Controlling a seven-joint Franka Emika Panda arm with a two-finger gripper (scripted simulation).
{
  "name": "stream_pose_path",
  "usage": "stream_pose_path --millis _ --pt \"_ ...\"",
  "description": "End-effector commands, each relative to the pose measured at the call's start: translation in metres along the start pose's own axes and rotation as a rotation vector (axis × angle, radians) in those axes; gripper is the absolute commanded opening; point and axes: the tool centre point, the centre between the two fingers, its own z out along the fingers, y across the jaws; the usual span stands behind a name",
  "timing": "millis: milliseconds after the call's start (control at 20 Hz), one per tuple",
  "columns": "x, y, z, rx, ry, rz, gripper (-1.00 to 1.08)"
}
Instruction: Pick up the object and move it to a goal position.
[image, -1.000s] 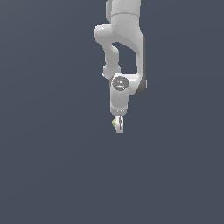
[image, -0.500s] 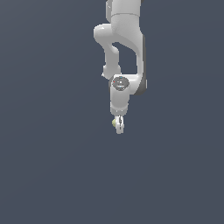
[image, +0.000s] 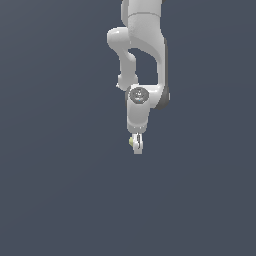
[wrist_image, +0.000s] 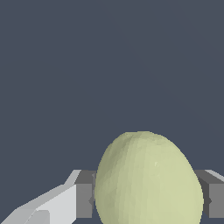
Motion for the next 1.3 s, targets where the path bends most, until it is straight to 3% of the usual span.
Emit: stream_pose_path --millis 0,1250 --pt "-0.002 -0.008 -0.006 0.001 0.0 0.0 -1.0" --pt "-0.038 -0.145 -0.098 -0.001 0.002 -0.001 -1.0"
